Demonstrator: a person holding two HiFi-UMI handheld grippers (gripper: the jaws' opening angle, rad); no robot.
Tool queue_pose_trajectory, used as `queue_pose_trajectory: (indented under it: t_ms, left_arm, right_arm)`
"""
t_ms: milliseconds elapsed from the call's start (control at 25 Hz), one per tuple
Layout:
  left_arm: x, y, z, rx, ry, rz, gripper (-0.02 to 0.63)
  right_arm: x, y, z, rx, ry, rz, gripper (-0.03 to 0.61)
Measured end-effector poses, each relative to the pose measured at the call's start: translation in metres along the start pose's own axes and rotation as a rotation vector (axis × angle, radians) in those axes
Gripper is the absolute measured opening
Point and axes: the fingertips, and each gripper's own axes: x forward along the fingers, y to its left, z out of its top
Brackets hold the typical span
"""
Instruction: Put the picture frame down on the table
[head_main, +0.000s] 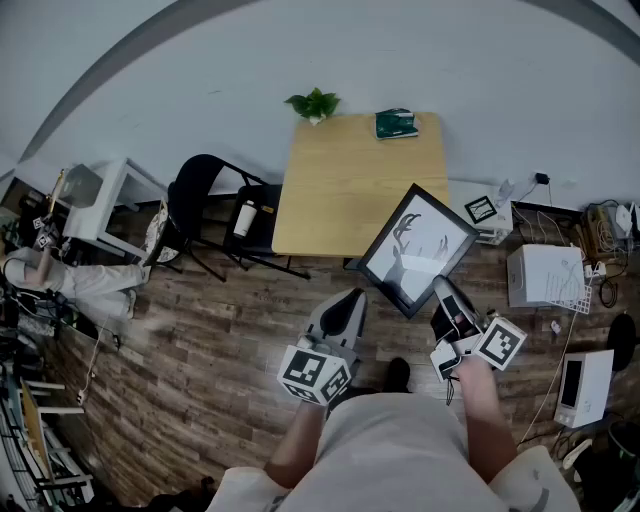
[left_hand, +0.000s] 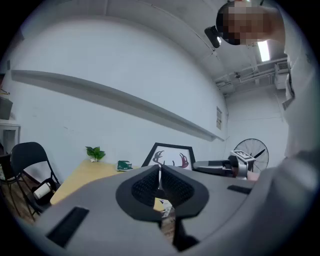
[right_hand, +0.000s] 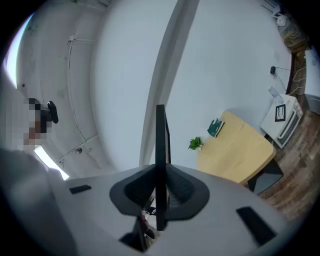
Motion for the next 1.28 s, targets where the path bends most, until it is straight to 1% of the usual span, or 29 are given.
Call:
queue_pose_trajectory:
  t_ms: [240,520,680,960,1040,1200,1280]
  left_arm:
    - [-0.011,-0.008,-0.003,-0.022,0.011,-0.009,0.015]
    - [-0.016,-0.008,-0.003,-0.027,0.007,0.0,0.015]
    - [-0.018,-0.01,-0.002,-0.032,0.004,0.008,0.015]
    - [-0.021,-0.017,-0.009,-0.037,0.011,0.024,0.015]
    - [-0.017,-0.011,-0.008,-0.039,0.02,0.027,0.015]
    - [-0.004,0.023,0.004,-0.058,0.043,0.029,0.015]
    - [-0.007,0.021,0.005,-0.059,0.044,0.029,0.015]
  right_arm:
    - [-0.001,0.013,-0.01,-0.013,0.015,-0.003,0.06]
    - [-0.003,0.011,-0.018,-0.016,0.03,-0.026,0.06]
    - [-0.005,0.012,-0.018,0.013,0.029,-0.011,0.061]
    - [-0.015,0.004,-0.023,0.005,0.049,-0.017,0.061]
    - [-0.005,0.001,-0.022,0.006,0.054,-0.016,0.061]
    - [0.036,-0.005,-0.017,0.026,0.064,-0.035,0.06]
    - [0.035,-0.003,-0.016,0.036,0.062,-0.03,0.06]
